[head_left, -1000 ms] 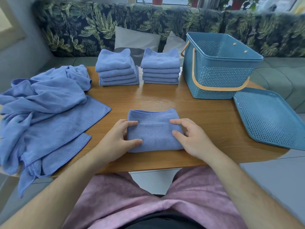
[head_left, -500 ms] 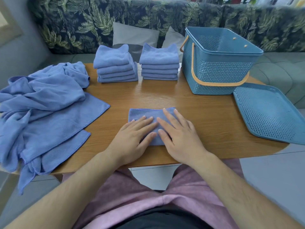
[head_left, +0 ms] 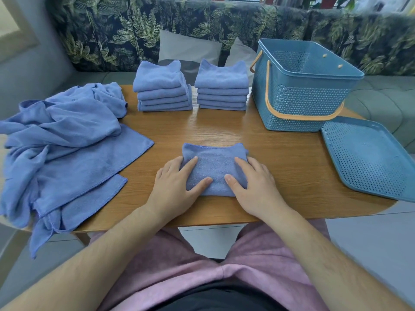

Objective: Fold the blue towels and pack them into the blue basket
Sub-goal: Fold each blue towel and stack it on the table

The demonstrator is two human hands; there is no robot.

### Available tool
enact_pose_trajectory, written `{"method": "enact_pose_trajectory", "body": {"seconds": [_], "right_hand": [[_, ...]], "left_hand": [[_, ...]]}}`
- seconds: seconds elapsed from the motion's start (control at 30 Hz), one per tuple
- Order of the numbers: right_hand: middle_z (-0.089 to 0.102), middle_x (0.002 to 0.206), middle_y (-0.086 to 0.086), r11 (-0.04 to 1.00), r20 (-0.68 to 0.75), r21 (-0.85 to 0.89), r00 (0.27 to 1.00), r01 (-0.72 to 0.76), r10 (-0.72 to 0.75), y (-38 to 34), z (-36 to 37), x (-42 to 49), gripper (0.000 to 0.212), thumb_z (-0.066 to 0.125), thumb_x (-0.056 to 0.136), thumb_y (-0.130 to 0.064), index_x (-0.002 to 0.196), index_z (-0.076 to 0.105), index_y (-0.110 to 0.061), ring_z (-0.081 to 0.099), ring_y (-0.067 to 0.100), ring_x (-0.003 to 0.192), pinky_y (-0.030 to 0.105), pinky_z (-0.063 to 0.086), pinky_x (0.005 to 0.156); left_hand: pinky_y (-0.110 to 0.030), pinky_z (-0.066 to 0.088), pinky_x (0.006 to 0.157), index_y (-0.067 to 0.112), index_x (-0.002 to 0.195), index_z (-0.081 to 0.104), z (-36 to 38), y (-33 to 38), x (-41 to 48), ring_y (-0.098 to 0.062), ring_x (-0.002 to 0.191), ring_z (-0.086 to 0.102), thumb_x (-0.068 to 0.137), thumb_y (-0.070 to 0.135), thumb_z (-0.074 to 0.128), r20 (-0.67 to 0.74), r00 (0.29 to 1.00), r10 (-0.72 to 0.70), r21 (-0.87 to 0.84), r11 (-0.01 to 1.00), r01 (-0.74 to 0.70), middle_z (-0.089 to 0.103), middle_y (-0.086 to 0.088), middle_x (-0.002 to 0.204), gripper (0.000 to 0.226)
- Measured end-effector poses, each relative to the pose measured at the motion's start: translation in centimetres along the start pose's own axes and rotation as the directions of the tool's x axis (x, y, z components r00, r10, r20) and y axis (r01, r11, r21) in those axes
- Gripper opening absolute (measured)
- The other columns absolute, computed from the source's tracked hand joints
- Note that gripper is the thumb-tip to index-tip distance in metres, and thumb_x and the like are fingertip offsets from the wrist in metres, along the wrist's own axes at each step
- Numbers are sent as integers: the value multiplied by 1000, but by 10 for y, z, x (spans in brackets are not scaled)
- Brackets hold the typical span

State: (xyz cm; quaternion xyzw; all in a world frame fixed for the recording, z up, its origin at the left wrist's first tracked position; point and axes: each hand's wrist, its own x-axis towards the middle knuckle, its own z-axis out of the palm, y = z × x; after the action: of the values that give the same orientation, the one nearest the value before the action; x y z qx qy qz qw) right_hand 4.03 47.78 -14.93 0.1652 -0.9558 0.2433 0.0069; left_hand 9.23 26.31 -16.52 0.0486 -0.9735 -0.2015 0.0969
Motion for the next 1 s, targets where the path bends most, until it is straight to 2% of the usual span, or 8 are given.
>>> {"method": "enact_pose_trajectory", "body": {"seconds": [0.2, 0.33, 0.4, 0.6, 0.7, 0.77, 0.87, 1.0], "right_hand": [[34, 155, -6, 957, -60, 289, 998, 1, 17, -2, -2, -2, 48, 63, 99, -31, 144, 54, -18, 31, 5, 144, 8, 16, 111], [37, 153, -8, 939, -106, 344, 994, 26, 12, -4, -4, -2, 42, 59, 100, -17, 142, 56, -17, 31, -9, 133, -5, 13, 103], [37, 152, -8, 935, -102, 353, 995, 35, 1, -5, -5, -2, 43, 59, 99, -16, 142, 56, -17, 31, -11, 131, -4, 15, 104], [35, 150, -3, 953, 9, 290, 996, -86, 87, -6, -7, -5, 45, 61, 99, -29, 144, 55, -27, 34, 8, 141, 10, 17, 107], [47, 120, -2, 966, 8, 229, 993, -120, 122, -7, -7, -4, 41, 63, 96, -35, 137, 59, -35, 54, 16, 114, 18, 34, 103], [47, 105, -4, 970, 20, 206, 992, -128, 126, -6, -7, -5, 39, 62, 96, -37, 134, 60, -39, 55, 15, 98, 23, 39, 96], [47, 102, -5, 968, 31, 220, 992, -122, 118, -6, -8, -6, 36, 61, 97, -37, 133, 59, -40, 52, 11, 95, 18, 33, 85], [47, 106, -8, 967, 38, 230, 994, -113, 107, -6, -9, -6, 34, 59, 98, -35, 131, 59, -41, 51, 8, 97, 16, 32, 84]], "left_hand": [[-37, 31, 116, 20, 149, 46, -4, -4, 3, -13, 139, 36, 87, 73, 44, 2, 997, 83, -152, 985, -81, 36, 5, 152, 82], [-31, 26, 121, 15, 150, 46, -11, -4, 7, -4, 142, 30, 96, 41, 65, 8, 999, 35, -435, 900, -28, 33, 7, 151, 63], [-28, 26, 121, 17, 150, 45, -15, -2, 6, -3, 142, 30, 95, 33, 67, 8, 1000, -3, -470, 883, 6, 33, 9, 150, 61], [-23, 29, 107, 36, 149, 42, -23, 4, -5, -16, 132, 35, 96, 56, 54, 71, 986, -149, -213, 964, 161, 38, 2, 137, 58], [-20, 33, 99, 35, 146, 46, -25, 9, -4, -11, 124, 44, 96, 52, 57, 137, 979, -153, -300, 935, 188, 42, 5, 132, 54], [-17, 29, 96, 33, 144, 49, -28, 12, -2, -4, 115, 44, 95, 45, 62, 156, 973, -171, -361, 907, 217, 45, 6, 134, 52], [-18, 34, 101, 31, 135, 60, -32, 12, 2, 1, 116, 47, 89, 36, 74, 167, 960, -225, -499, 820, 279, 54, 12, 132, 48], [-34, 47, 107, 34, 112, 76, -36, 7, 5, -8, 109, 67, 72, 32, 88, 332, 905, -266, -758, 495, 424, 72, 9, 117, 41]]}}
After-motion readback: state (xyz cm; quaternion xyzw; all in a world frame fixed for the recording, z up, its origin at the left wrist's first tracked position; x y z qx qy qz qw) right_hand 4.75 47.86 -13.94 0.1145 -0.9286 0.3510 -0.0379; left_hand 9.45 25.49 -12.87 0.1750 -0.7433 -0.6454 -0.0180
